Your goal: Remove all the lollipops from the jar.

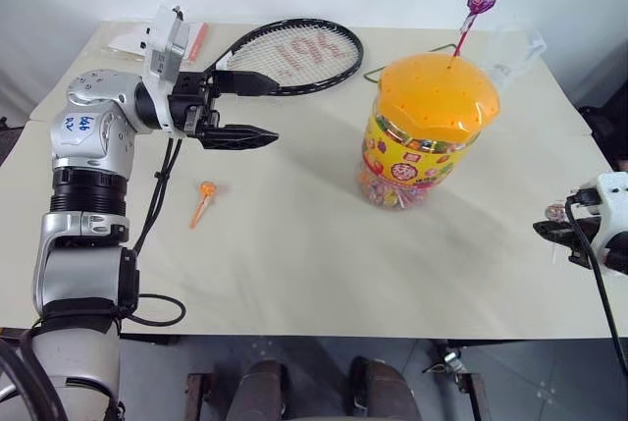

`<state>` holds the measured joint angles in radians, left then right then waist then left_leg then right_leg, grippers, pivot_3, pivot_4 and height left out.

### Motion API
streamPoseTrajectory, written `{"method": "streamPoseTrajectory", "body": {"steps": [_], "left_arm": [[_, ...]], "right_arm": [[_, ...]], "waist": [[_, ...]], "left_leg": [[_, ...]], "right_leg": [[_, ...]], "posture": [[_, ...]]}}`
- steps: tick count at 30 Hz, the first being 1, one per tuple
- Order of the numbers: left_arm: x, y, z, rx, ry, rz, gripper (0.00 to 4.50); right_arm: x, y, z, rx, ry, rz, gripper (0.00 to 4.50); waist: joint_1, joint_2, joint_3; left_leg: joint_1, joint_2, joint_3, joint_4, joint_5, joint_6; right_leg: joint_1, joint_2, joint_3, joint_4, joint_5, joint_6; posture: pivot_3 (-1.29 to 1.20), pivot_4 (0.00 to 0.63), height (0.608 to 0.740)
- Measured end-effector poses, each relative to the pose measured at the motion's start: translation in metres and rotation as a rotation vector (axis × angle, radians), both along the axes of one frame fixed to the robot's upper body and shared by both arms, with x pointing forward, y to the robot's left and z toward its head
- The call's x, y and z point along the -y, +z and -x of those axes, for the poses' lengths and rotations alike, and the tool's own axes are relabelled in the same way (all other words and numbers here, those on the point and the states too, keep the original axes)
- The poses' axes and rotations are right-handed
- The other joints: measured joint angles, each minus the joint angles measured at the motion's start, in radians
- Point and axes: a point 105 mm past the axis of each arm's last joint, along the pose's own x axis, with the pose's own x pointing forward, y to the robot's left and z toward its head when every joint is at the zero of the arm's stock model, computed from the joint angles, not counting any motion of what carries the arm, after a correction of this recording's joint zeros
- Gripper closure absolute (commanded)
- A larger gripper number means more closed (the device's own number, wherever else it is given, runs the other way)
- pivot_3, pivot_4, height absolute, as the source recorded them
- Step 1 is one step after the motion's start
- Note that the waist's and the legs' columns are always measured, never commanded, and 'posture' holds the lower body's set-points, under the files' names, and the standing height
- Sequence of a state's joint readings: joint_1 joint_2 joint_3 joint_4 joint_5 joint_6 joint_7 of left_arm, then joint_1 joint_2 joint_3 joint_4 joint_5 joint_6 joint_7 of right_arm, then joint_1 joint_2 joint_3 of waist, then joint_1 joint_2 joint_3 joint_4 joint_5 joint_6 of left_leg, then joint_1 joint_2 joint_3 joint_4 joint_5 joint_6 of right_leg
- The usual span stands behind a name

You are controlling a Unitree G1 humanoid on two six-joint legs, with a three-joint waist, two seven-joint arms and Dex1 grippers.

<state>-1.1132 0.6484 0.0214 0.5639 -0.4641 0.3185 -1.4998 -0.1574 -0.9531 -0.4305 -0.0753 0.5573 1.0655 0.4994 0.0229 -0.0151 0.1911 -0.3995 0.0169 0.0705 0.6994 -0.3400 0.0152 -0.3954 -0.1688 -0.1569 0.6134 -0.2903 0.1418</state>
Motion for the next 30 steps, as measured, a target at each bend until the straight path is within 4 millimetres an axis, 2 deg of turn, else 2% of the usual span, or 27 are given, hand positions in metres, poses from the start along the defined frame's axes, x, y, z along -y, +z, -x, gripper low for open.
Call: {"method": "streamPoseTrajectory", "body": {"steps": [2,5,13,16,19,23,27,30], "left_arm": [[0.0,0.0,0.0,-0.001,0.0,0.0,0.0],[-0.001,0.0,0.0,-0.005,0.004,-0.002,0.0],[-0.003,0.001,0.0,-0.004,0.01,-0.005,0.0],[-0.003,0.001,0.0,-0.005,0.01,-0.005,0.0],[-0.004,0.001,0.0,-0.008,0.014,-0.007,0.0],[-0.006,0.002,0.0,-0.006,0.02,-0.008,0.0],[-0.008,0.003,0.0,-0.003,0.03,-0.008,0.0],[-0.009,0.004,0.0,-0.001,0.036,-0.005,0.0]], "right_arm": [[0.0,-0.011,-0.003,-0.02,-0.013,-0.015,4.49],[-0.001,-0.017,-0.006,-0.031,-0.014,-0.021,3.69],[-0.002,-0.018,-0.011,-0.02,-0.018,-0.005,0.91],[-0.005,-0.017,-0.011,-0.015,-0.008,-0.004,0.05],[-0.008,-0.015,-0.006,-0.013,0.003,0.003,0.05],[-0.012,0.003,0.004,0.035,0.035,0.006,0.05],[-0.018,0.031,0.02,0.08,0.114,0.03,0.05],[-0.027,0.062,0.031,0.142,0.198,0.052,0.05]], "waist": [[0.0,0.0,0.0],[-0.001,0.001,0.0],[0.0,0.001,0.0],[-0.001,0.001,0.0],[0.001,0.001,0.0],[0.003,0.001,0.0],[0.004,0.001,0.0],[0.003,0.001,0.0]], "left_leg": [[0.0,0.0,0.0,0.0,0.0,0.0],[0.0,0.0,0.0,0.0,0.0,0.0],[0.0,0.0,0.0,0.0,0.0,0.0],[0.0,0.0,0.0,0.0,0.0,0.0],[0.0,0.0,0.0,0.0,0.0,0.0],[0.0,0.0,0.0,0.0,0.0,0.0],[0.0,0.0,-0.001,0.0,0.0,0.0],[0.0,0.0,-0.001,0.0,0.0,0.0]], "right_leg": [[0.0,0.0,0.0,0.0,0.0,0.0],[0.0,0.0,0.0,0.0,0.0,0.0],[0.0,0.0,0.0,0.0,0.0,0.0],[0.0,0.0,0.0,0.0,0.0,0.0],[0.0,0.0,0.0,0.0,0.0,0.0],[0.0,0.0,0.0,0.0,0.0,0.0],[0.0,0.0,0.0,0.0,0.0,0.0],[0.0,0.0,0.0,0.0,0.0,0.0]], "posture": [[0.0,0.15,0.74],[0.0,0.15,0.74],[0.0,0.15,0.74],[0.0,0.15,0.74],[0.0,0.15,0.74],[0.0,0.15,0.74],[0.0,0.15,0.74],[0.0,0.15,0.74]]}}
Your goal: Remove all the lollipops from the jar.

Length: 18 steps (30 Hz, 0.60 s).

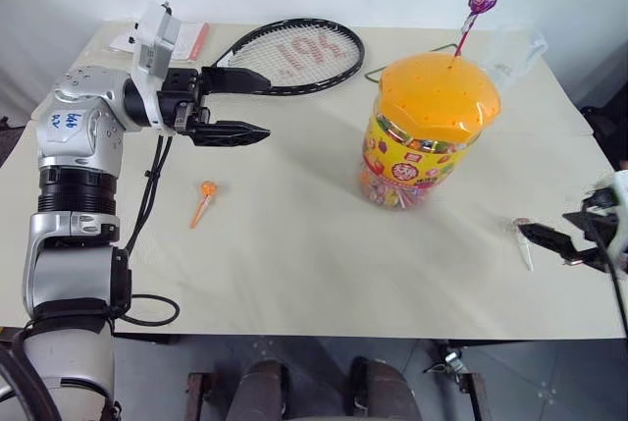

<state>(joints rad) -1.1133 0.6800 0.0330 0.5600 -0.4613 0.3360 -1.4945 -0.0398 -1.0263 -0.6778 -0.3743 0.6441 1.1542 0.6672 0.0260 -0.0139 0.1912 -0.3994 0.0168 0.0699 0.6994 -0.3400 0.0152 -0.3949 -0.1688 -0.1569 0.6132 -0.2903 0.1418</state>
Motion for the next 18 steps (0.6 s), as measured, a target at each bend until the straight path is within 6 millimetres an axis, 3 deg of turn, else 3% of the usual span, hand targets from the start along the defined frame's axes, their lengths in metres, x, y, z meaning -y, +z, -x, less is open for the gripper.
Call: {"method": "streamPoseTrajectory", "body": {"steps": [5,8,18], "left_arm": [[-0.004,0.005,-0.002,0.014,0.027,0.034,0.0],[-0.005,0.01,-0.003,0.026,0.043,0.053,0.0],[-0.013,0.02,0.001,0.057,0.104,0.121,0.0]], "right_arm": [[-0.026,0.068,0.001,0.197,0.159,0.015,0.05],[-0.039,0.082,-0.008,0.243,0.235,-0.005,0.05],[-0.09,0.118,-0.076,0.343,0.465,-0.098,0.05]], "waist": [[-0.004,0.0,0.0],[-0.005,0.0,0.0],[-0.017,0.0,0.0]], "left_leg": [[0.001,0.0,0.0,0.0,0.0,0.0],[0.001,0.0,0.0,0.0,0.0,0.0],[0.0,0.0,0.0,0.0,0.0,0.0]], "right_leg": [[0.0,0.0,0.0,0.001,0.0,0.0],[0.0,0.0,0.001,0.001,0.0,0.0],[-0.001,0.0,0.0,0.001,0.0,0.0]], "posture": [[0.0,0.15,0.74],[0.0,0.15,0.74],[0.0,0.15,0.74]]}}
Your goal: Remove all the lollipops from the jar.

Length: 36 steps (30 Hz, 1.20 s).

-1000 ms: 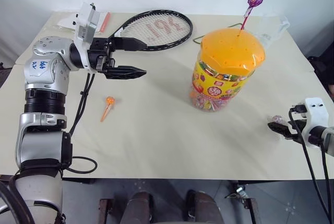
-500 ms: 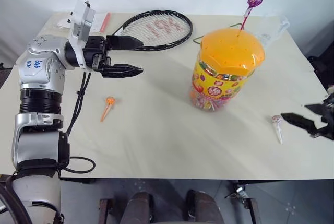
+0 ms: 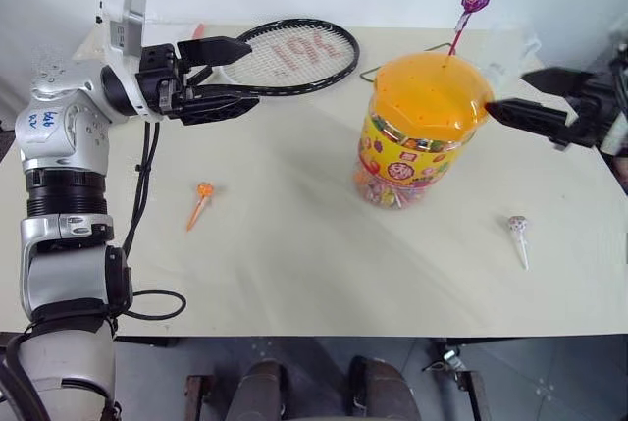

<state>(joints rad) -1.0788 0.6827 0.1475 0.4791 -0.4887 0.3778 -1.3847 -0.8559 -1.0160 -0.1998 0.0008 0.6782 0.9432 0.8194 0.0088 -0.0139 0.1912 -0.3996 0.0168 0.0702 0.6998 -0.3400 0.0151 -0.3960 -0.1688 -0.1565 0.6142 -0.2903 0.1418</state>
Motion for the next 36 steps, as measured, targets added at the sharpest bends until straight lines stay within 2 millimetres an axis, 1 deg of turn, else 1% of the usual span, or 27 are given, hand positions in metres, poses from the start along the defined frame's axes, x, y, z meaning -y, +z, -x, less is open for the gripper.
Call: {"method": "streamPoseTrajectory", "body": {"steps": [4,10,13,15,19,22,23,25,29,31,33,36], "left_arm": [[-0.001,-0.005,0.0,-0.016,0.021,0.003,0.0],[-0.001,-0.001,0.001,-0.002,0.042,0.011,0.0],[-0.003,-0.002,0.002,-0.001,0.057,0.027,0.0],[-0.003,-0.005,0.003,-0.005,0.061,0.024,0.0],[-0.004,-0.005,0.004,-0.005,0.072,0.03,0.0],[-0.002,-0.005,0.005,0.001,0.074,0.027,0.0],[-0.002,-0.004,0.006,0.003,0.072,0.028,0.0],[-0.003,-0.005,0.006,0.001,0.075,0.032,0.0],[-0.003,-0.006,0.005,-0.002,0.078,0.034,0.0],[-0.003,-0.006,0.005,-0.002,0.08,0.035,0.0],[-0.003,-0.005,0.005,-0.002,0.08,0.035,0.0],[-0.003,-0.005,0.005,-0.002,0.081,0.036,0.0]], "right_arm": [[-0.01,0.009,-0.019,0.023,0.039,-0.007,0.05],[-0.022,0.014,-0.041,0.032,0.086,-0.036,0.05],[-0.035,0.018,-0.056,0.038,0.115,-0.066,0.05],[-0.043,0.021,-0.061,0.039,0.141,-0.073,0.05],[-0.051,0.022,-0.063,0.036,0.185,-0.078,0.05],[-0.054,0.023,-0.064,0.027,0.206,-0.084,0.6],[-0.054,0.022,-0.063,0.027,0.212,-0.082,0.92],[-0.055,0.022,-0.062,0.026,0.227,-0.083,1.58],[-0.056,0.024,-0.061,0.032,0.24,-0.095,3.07],[-0.056,0.028,-0.06,0.042,0.241,-0.1,3.77],[-0.057,0.036,-0.059,0.065,0.245,-0.106,4.48],[-0.056,0.047,-0.056,0.099,0.243,-0.119,4.48]], "waist": [[-0.008,0.0,0.0],[-0.016,0.0,0.0],[-0.025,0.0,0.0],[-0.034,0.0,0.0],[-0.035,0.0,0.0],[-0.036,0.001,0.0],[-0.036,0.001,0.0],[-0.036,0.001,0.0],[-0.037,0.001,0.0],[-0.036,0.001,0.0],[-0.037,0.002,0.001],[-0.037,0.002,0.001]], "left_leg": [[-0.001,0.0,0.0,0.0,0.0,0.0],[0.0,0.0,0.0,0.0,0.0,0.0],[0.0,0.0,0.0,0.0,0.0,0.0],[0.0,0.0,-0.001,0.0,0.0,-0.001],[-0.001,0.0,-0.002,0.0,0.0,0.0],[-0.001,0.0,-0.002,-0.001,0.0,-0.001],[-0.001,0.0,-0.002,-0.001,0.0,-0.001],[-0.001,0.0,-0.002,-0.001,0.0,-0.001],[-0.001,0.0,-0.002,-0.001,0.0,-0.001],[-0.001,0.0,-0.002,-0.001,0.0,-0.001],[-0.001,0.0,-0.002,-0.001,0.0,-0.001],[-0.001,0.0,-0.002,-0.001,0.0,-0.001]], "right_leg": [[0.0,0.0,0.0,0.0,0.0,0.0],[-0.001,0.0,0.0,0.001,0.0,0.0],[-0.001,0.0,0.0,0.002,0.0,0.0],[-0.001,0.0,0.0,0.003,0.0,0.0],[-0.001,0.0,0.0,0.003,0.0,0.0],[-0.002,0.0,0.0,0.003,0.0,0.0],[-0.002,0.0,0.0,0.003,0.0,0.0],[-0.002,0.0,0.0,0.003,0.0,0.0],[-0.002,0.0,0.0,0.003,0.0,0.0],[-0.002,0.0,0.0,0.003,0.0,0.0],[-0.002,0.0,0.0,0.003,0.0,0.0],[-0.002,0.0,0.0,0.003,0.0,0.0]], "posture": [[0.0,0.15,0.74],[0.0,0.15,0.74],[0.0,0.15,0.74],[0.0,0.15,0.74],[0.0,0.15,0.74],[0.0,0.15,0.74],[0.0,0.15,0.74],[0.0,0.15,0.74],[0.0,0.15,0.74],[0.0,0.15,0.74],[0.0,0.15,0.74],[0.0,0.15,0.74]]}}
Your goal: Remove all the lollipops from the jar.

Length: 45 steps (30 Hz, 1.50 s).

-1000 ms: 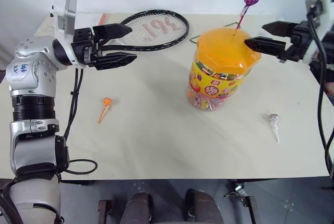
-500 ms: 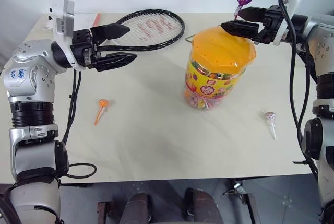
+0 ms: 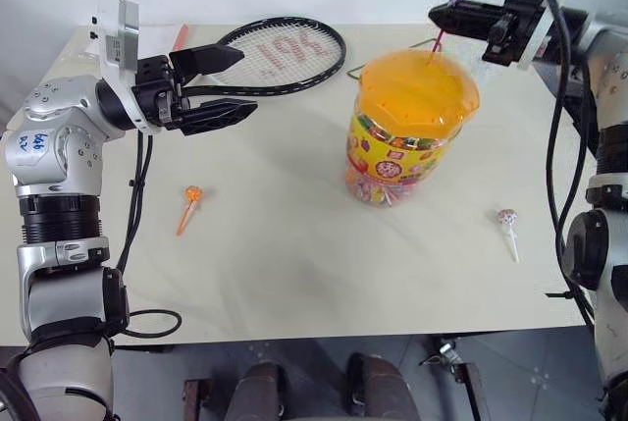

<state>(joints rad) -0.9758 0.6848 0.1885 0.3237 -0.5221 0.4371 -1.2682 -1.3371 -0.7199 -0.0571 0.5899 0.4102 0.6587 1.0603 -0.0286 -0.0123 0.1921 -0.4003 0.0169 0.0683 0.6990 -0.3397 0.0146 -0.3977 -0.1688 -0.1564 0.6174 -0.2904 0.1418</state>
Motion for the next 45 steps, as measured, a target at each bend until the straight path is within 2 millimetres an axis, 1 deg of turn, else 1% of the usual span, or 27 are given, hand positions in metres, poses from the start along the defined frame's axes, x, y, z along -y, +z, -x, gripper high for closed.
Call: {"method": "streamPoseTrajectory", "body": {"steps": [5,10,12,13,14,16,19,21,22,23,24,25,26,27,28,29,30,34,37,40,42,45], "left_arm": [[0.0,0.0,0.0,0.001,-0.005,0.0,0.0],[0.003,-0.002,0.001,-0.001,-0.03,-0.002,0.0],[0.006,-0.003,0.003,0.002,-0.051,-0.01,0.0],[0.006,-0.003,0.003,0.002,-0.06,-0.013,0.0],[0.006,-0.003,0.004,0.0,-0.066,-0.014,0.0],[0.005,-0.005,0.003,-0.008,-0.075,-0.013,0.0],[0.005,-0.005,0.003,-0.016,-0.093,-0.016,0.0],[0.005,-0.005,0.003,-0.016,-0.102,-0.019,0.0],[0.007,-0.005,0.002,-0.02,-0.114,-0.024,0.0],[0.006,-0.007,0.002,-0.026,-0.117,-0.029,0.0],[0.005,-0.008,0.002,-0.032,-0.117,-0.034,0.0],[0.003,-0.009,0.002,-0.035,-0.113,-0.036,0.0],[0.003,-0.009,0.002,-0.037,-0.112,-0.036,0.0],[0.003,-0.01,0.002,-0.037,-0.116,-0.037,0.0],[0.004,-0.01,0.002,-0.037,-0.117,-0.037,0.0],[0.004,-0.01,0.001,-0.038,-0.117,-0.037,0.0],[0.004,-0.01,0.001,-0.038,-0.118,-0.037,0.0],[0.006,-0.011,0.001,-0.037,-0.115,-0.034,0.0],[0.005,-0.016,0.001,-0.053,-0.102,-0.031,0.0],[0.004,-0.021,0.0,-0.07,-0.091,-0.031,0.0],[0.005,-0.02,0.002,-0.063,-0.088,-0.034,0.0],[0.003,-0.019,0.002,-0.059,-0.076,-0.03,0.0]], "right_arm": [[-0.001,0.006,0.001,0.017,-0.004,-0.01,4.48],[-0.001,0.034,0.009,0.095,-0.04,-0.027,4.48],[0.008,0.041,0.013,0.113,-0.11,-0.002,4.48],[0.017,0.042,0.015,0.115,-0.162,0.011,4.48],[0.027,0.043,0.018,0.109,-0.208,0.013,4.48],[0.04,0.04,0.022,0.095,-0.266,0.012,4.48],[0.078,0.013,0.035,-0.002,-0.434,0.065,4.48],[0.097,-0.006,0.041,-0.08,-0.525,0.089,4.48],[0.109,-0.021,0.048,-0.134,-0.574,0.116,4.48],[0.122,-0.041,0.056,-0.214,-0.63,0.149,4.48],[0.137,-0.066,0.065,-0.31,-0.691,0.185,4.48],[0.147,-0.088,0.072,-0.396,-0.727,0.21,4.48],[0.153,-0.107,0.078,-0.467,-0.749,0.23,4.48],[0.157,-0.123,0.083,-0.514,-0.762,0.248,4.48],[0.163,-0.137,0.087,-0.559,-0.779,0.263,4.48],[0.168,-0.146,0.09,-0.587,-0.799,0.272,4.48],[0.174,-0.151,0.09,-0.602,-0.821,0.273,4.48],[0.198,-0.156,0.086,-0.599,-0.917,0.245,4.48],[0.212,-0.171,0.081,-0.632,-0.961,0.222,4.48],[0.215,-0.187,0.069,-0.659,-0.959,0.206,4.48],[0.214,-0.191,0.06,-0.658,-0.95,0.207,4.48],[0.215,-0.19,0.045,-0.641,-0.954,0.205,4.48]], "waist": [[0.0,0.0,0.0],[0.001,0.002,0.001],[0.004,0.002,0.001],[0.006,0.002,0.001],[0.008,0.002,0.001],[0.008,0.002,0.001],[0.019,0.002,0.001],[0.025,0.002,0.001],[0.028,0.002,0.001],[0.032,0.002,0.001],[0.038,0.002,0.001],[0.04,0.002,0.001],[0.041,0.002,0.001],[0.042,0.002,0.001],[0.042,0.002,0.001],[0.041,0.002,0.001],[0.038,0.003,0.001],[0.029,0.003,0.001],[0.027,0.003,0.001],[0.025,0.003,0.001],[0.025,0.003,0.001],[0.023,0.003,0.001]], "left_leg": [[0.0,0.0,0.0,0.0,0.0,0.0],[0.0,0.0,0.0,0.0,0.0,0.0],[-0.001,0.0,-0.001,0.0,0.0,0.0],[-0.001,0.0,-0.001,0.0,0.0,0.0],[-0.001,0.0,-0.001,0.0,0.0,0.0],[-0.001,0.0,-0.001,0.0,0.0,0.0],[-0.002,0.0,-0.001,0.0,0.0,0.0],[-0.002,-0.001,0.001,0.0,0.0,0.0],[-0.002,0.0,0.001,0.0,0.0,0.0],[-0.002,0.0,0.0,0.0,0.0,0.0],[-0.002,0.0,0.0,0.0,0.0,0.0],[-0.002,-0.001,0.001,0.001,0.0,0.0],[-0.003,-0.001,0.002,0.001,0.0,0.0],[-0.002,-0.001,0.002,0.001,0.0,0.0],[-0.002,-0.001,0.002,0.001,0.0,0.0],[-0.002,-0.001,0.002,0.001,0.0,0.0],[-0.001,-0.001,0.003,0.001,0.0,0.0],[-0.001,0.0,0.003,0.001,0.0,0.0],[-0.001,0.0,0.003,0.001,0.0,0.0],[-0.001,0.0,0.003,0.001,0.0,0.0],[-0.001,0.0,0.003,0.001,0.0,0.0],[-0.001,0.0,0.003,0.001,0.0,0.0]], "right_leg": [[0.0,0.0,0.0,0.0,0.0,0.0],[0.0,0.0,0.0,0.0,0.0,0.0],[0.0,0.0,0.0,0.0,0.0,0.0],[0.0,0.0,0.0,0.0,0.0,0.0],[0.0,0.0,0.0,0.0,0.0,0.0],[0.0,0.0,0.0,0.0,0.0,0.0],[0.0,0.0,0.0,-0.001,0.0,0.0],[-0.001,0.0,0.001,-0.001,0.0,0.0],[-0.001,0.0,0.0,-0.001,0.0,0.0],[-0.001,0.0,0.0,0.0,0.0,0.0],[-0.001,0.0,0.0,0.0,0.0,0.0],[-0.001,0.0,0.0,-0.001,0.0,0.0],[-0.001,-0.001,0.001,-0.001,0.0,0.0],[-0.001,-0.001,0.001,-0.001,0.0,0.0],[-0.001,-0.001,0.001,-0.001,0.0,0.0],[-0.001,-0.001,0.001,-0.001,0.0,0.0],[-0.001,-0.001,0.002,0.0,0.0,0.0],[-0.001,0.0,0.002,0.0,0.0,0.0],[-0.001,0.0,0.002,0.0,0.0,0.0],[-0.001,0.0,0.002,0.0,0.0,0.0],[-0.001,0.0,0.002,0.0,0.0,0.0],[-0.001,0.0,0.002,0.0,0.0,0.0]], "posture": [[0.0,0.15,0.74],[0.0,0.15,0.74],[0.0,0.15,0.74],[0.0,0.15,0.74],[0.0,0.15,0.74],[0.0,0.15,0.74],[0.0,0.15,0.74],[0.0,0.15,0.74],[0.0,0.15,0.74],[0.0,0.15,0.74],[0.0,0.15,0.74],[0.0,0.15,0.74],[0.0,0.15,0.74],[0.0,0.15,0.74],[0.0,0.15,0.74],[0.0,0.15,0.74],[0.0,0.15,0.74],[0.0,0.15,0.74],[0.0,0.15,0.74],[0.0,0.15,0.74],[0.0,0.15,0.74],[0.0,0.15,0.74]]}}
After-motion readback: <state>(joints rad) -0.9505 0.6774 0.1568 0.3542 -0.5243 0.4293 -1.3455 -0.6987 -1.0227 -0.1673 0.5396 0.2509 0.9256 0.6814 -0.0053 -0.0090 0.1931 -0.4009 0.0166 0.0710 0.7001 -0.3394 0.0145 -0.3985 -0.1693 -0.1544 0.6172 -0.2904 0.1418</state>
